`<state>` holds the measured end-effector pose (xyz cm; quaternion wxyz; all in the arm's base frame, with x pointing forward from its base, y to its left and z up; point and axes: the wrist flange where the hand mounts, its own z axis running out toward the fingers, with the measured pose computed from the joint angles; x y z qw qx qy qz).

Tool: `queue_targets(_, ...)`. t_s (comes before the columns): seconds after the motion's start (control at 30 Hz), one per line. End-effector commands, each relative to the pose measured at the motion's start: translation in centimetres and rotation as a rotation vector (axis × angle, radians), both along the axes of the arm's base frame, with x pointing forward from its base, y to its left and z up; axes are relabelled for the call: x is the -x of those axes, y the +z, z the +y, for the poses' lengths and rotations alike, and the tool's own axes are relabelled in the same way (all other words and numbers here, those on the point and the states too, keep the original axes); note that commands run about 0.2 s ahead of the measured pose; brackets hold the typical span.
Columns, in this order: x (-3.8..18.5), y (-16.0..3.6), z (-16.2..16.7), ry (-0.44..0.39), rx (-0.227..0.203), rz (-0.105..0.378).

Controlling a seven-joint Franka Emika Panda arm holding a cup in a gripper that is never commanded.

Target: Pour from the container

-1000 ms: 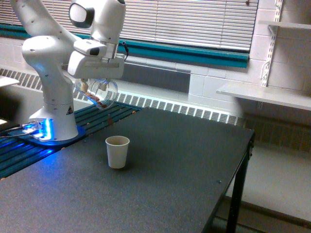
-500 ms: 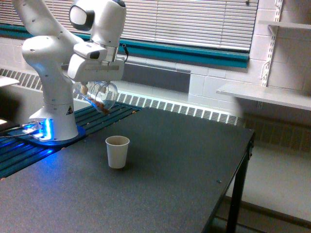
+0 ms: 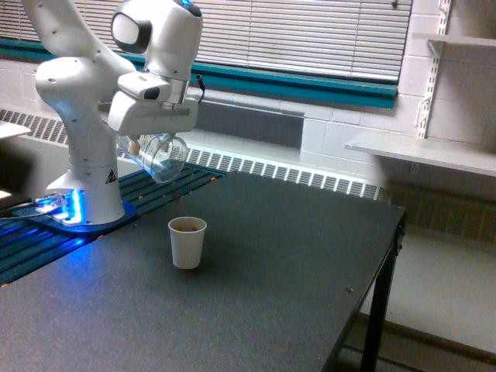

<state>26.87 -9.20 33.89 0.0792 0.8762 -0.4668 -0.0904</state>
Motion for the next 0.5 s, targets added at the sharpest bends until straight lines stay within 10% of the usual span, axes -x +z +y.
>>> queue_targets(0.03, -0.27, -0.32, -0.11, 0.027, -0.008, 0.002)
queue_targets(0.5, -0.69, -0.28, -0.6, 0.036, -0.014, -0.016)
